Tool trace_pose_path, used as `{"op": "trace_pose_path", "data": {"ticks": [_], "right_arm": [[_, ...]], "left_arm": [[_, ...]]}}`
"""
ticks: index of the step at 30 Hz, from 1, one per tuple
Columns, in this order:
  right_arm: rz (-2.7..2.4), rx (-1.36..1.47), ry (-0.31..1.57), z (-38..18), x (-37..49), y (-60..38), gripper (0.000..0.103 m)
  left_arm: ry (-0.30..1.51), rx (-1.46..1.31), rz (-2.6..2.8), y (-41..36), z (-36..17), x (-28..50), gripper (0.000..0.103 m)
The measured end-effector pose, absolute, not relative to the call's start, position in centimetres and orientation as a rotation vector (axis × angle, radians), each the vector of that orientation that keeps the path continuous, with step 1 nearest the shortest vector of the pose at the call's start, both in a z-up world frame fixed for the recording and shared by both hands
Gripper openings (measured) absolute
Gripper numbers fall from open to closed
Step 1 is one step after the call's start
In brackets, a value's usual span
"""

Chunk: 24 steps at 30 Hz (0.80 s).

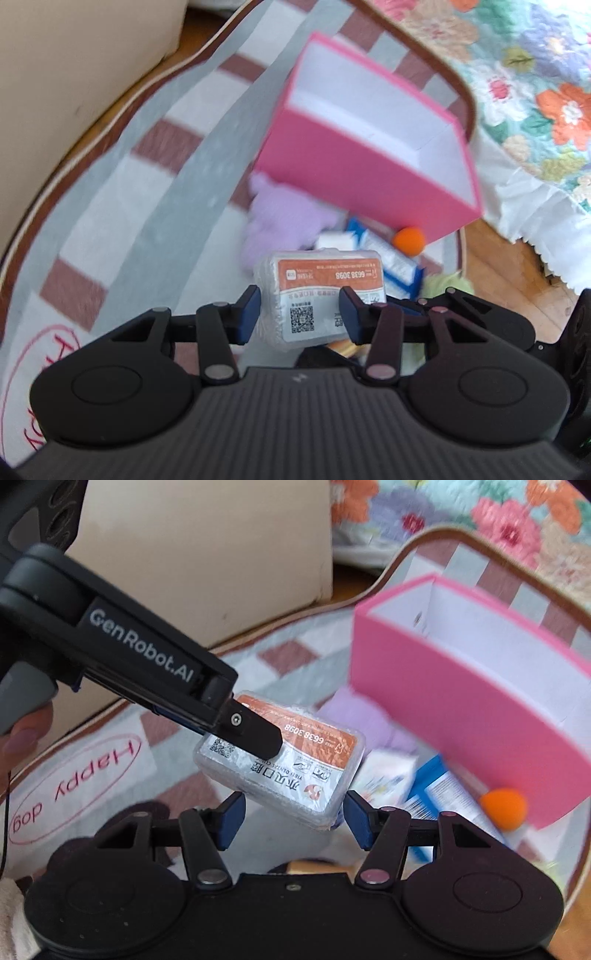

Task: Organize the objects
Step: 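Close the left tool on the medicine box and lift it, then carry the medicine box into the pink box and open the left tool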

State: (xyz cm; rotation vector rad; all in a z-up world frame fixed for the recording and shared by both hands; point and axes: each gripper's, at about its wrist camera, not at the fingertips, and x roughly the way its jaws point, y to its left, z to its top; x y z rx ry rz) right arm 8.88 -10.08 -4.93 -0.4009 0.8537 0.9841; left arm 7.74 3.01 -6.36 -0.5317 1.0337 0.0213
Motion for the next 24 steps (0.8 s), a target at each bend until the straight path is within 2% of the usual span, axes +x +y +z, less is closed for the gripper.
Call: {"op": "trace_pose_path", "data": {"ticks": [13, 19, 24], "right_arm": [[0.886, -0.329, 0.771, 3.3, 18.2, -15.6, 0.063], [0.823, -0.287, 0.802, 4.1, 24.1, -17.3, 0.062], [0.776, -0.321, 0.851, 2.8, 27.8, -16.8, 0.061]], "left_arm": [[0.951, -0.451, -0.061, -4.8, 2.1, 18.1, 0.045], [0.944, -0.399, -0.074, -8.1, 2.7, 24.3, 0.045], [0.954, -0.402, -0.061, -8.7, 0.5, 28.7, 0.045]]}}
